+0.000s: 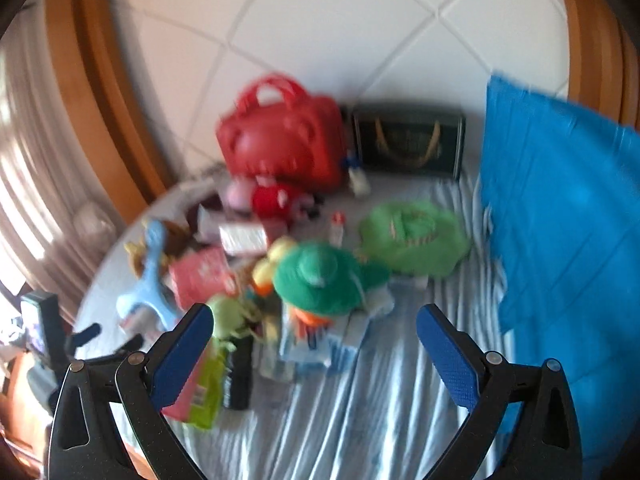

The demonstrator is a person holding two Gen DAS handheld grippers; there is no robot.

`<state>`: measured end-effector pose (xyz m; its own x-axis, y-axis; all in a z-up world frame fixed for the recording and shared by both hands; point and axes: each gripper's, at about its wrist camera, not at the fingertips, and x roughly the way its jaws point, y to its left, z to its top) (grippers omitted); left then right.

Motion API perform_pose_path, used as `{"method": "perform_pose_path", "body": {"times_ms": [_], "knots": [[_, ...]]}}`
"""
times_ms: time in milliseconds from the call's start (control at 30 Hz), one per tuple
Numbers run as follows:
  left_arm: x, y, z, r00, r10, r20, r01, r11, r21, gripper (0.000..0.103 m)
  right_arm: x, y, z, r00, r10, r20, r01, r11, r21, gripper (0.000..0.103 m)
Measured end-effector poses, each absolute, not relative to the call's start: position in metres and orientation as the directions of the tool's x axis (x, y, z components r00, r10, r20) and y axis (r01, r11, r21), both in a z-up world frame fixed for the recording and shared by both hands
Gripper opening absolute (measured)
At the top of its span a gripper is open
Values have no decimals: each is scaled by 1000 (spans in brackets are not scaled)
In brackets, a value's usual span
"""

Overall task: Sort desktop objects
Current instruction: 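Return both grippers from the crate to the pile, then grasp the pink tissue pack with the left gripper while the right grasps the tape roll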

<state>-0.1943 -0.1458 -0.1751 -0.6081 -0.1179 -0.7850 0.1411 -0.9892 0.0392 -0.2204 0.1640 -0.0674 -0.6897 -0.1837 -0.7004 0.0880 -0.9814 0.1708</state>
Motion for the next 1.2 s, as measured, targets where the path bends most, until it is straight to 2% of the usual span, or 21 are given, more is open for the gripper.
{"method": "perform_pose_path", "body": {"times_ms": [133,267,433,767,800,833,867,900,933,1067,1200], "knots": [[-199,-150,-207,-570,-76,-818,118,-993,10,99,-239,153,-129,-601,-157,-784,57,-986,154,103],[-210,-143,-227,-545,-42,-837,86,-996,-6,90,-245,149,-169,-552,-125,-824,16,-990,140,103],[-220,-133,-261,-452,2,-892,33,-999,-19,72,-249,141,-201,-510,-140,-849,-1,-987,164,103],[-223,-106,-265,-452,4,-892,-45,-999,18,68,-274,96,-242,-443,-181,-878,27,-982,189,102],[-224,-108,-265,-447,18,-894,-37,-999,-2,59,-278,93,-244,-442,-177,-879,23,-982,187,95],[-223,-112,-265,-444,43,-895,-22,-999,-37,56,-281,91,-247,-444,-169,-880,19,-984,179,82],[-222,-115,-264,-444,56,-894,-10,-998,-58,48,-284,89,-249,-444,-157,-882,14,-986,168,73],[-220,-120,-262,-445,71,-893,-1,-997,-79,39,-286,88,-251,-438,-145,-887,8,-987,158,57],[-217,-124,-258,-453,80,-888,12,-995,-96,35,-288,88,-253,-430,-170,-887,12,-983,183,43],[-203,-133,-236,-491,106,-865,21,-991,-134,21,-282,83,-244,-446,-159,-881,33,-986,161,43],[-189,-132,-208,-552,68,-831,24,-995,-97,17,-269,87,-224,-471,-177,-864,44,-983,178,43]]}}
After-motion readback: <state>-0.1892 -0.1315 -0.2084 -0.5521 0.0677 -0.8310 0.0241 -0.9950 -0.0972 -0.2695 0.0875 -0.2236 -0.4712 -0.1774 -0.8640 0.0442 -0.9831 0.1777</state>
